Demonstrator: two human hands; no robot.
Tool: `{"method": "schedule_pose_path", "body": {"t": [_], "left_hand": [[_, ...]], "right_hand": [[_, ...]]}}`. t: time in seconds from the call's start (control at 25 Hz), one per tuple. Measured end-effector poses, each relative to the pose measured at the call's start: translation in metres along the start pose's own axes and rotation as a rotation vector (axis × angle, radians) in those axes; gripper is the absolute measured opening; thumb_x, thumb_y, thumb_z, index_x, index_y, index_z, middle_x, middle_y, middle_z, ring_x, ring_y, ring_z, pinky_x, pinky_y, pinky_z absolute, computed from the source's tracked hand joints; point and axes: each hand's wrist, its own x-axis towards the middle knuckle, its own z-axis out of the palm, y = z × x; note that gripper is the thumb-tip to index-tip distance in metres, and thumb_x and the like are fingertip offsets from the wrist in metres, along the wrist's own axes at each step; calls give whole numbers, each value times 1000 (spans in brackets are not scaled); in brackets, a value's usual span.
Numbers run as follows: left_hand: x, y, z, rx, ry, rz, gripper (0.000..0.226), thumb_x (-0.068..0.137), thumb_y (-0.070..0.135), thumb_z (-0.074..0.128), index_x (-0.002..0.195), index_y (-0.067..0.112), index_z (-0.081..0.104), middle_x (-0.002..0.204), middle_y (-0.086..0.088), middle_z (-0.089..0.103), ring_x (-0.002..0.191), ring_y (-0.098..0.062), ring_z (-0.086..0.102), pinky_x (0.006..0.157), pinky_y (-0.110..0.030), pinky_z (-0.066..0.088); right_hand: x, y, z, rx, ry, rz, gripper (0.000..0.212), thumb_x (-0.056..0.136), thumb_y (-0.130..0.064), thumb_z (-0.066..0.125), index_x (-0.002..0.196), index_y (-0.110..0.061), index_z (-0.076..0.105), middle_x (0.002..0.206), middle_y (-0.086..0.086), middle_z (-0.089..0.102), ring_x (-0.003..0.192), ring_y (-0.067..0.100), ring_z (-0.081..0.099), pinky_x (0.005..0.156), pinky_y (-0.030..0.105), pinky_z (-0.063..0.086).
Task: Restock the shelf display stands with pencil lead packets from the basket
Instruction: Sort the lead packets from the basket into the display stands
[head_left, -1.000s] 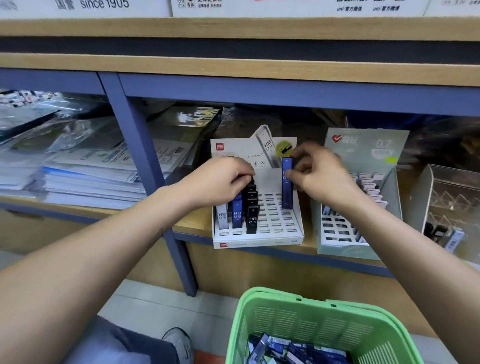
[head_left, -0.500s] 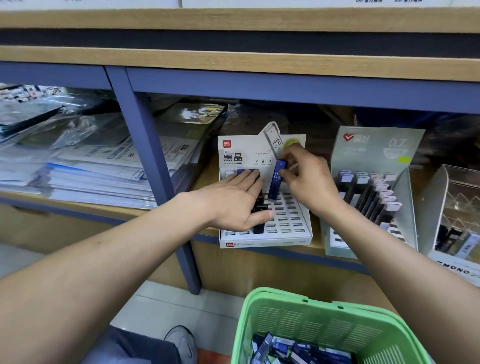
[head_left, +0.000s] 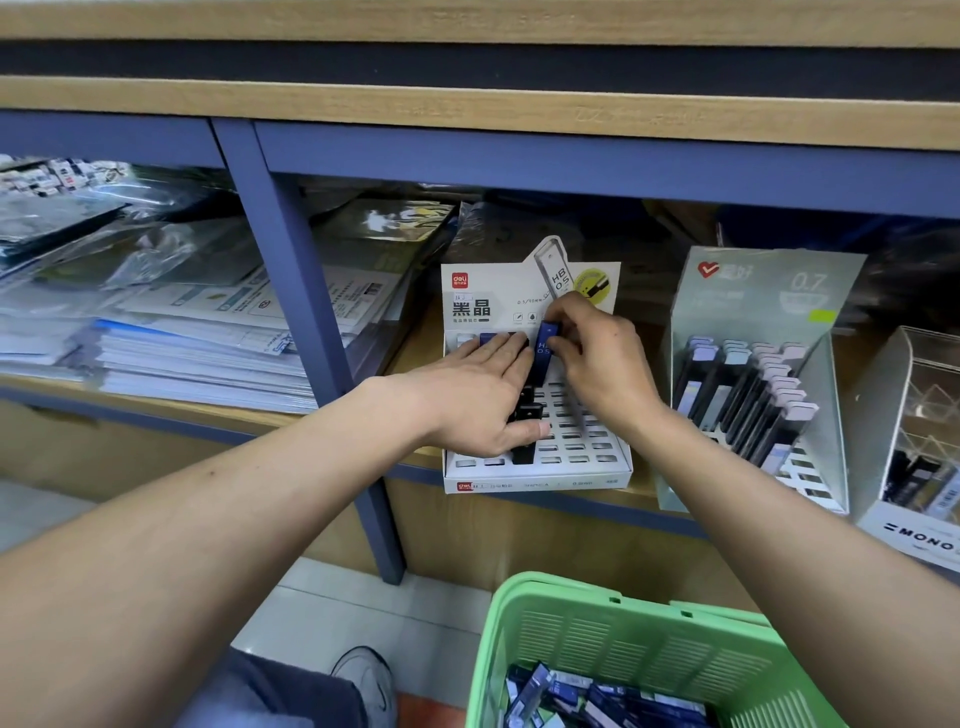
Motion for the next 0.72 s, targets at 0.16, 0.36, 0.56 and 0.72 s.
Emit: {"method": "schedule_pose_path", "body": {"t": [0.16, 0.36, 0.56, 0.72], "left_hand": [[1, -1, 0, 12, -2, 3, 93, 98, 66, 28, 158, 3, -6, 165, -18, -11, 154, -27, -9, 125, -43, 1], [2, -1, -1, 6, 2, 2, 94, 98, 66, 30, 158, 3, -5, 165, -19, -11, 154, -28, -8, 125, -43, 1], [3, -1, 0, 7, 7, -2, 93, 98, 64, 31, 158, 3, -6, 165, -19, -11, 154, -28, -8, 125, -43, 2], [3, 0, -1, 0, 10, -6, 93, 98, 64, 32, 158, 3, -5, 165, -19, -10, 154, -28, -8, 125, -43, 2]], "right_hand": [[6, 2, 1, 21, -55, 19, 19, 90, -3, 64, 103, -18, 62, 98, 1, 70, 91, 23, 66, 78, 44, 56], [8, 0, -1, -129, 17, -81, 24, 95, -7, 60, 111, -15, 76, 110, 2, 69, 104, 25, 63, 82, 39, 54], [5, 1, -3, -146, -66, -38, 29, 93, -5, 58, 113, -17, 76, 116, 0, 68, 107, 27, 63, 84, 41, 55], [5, -4, -8, -205, -173, -39, 34, 96, -11, 55, 123, -23, 71, 126, -1, 65, 117, 26, 59, 92, 40, 53]]}}
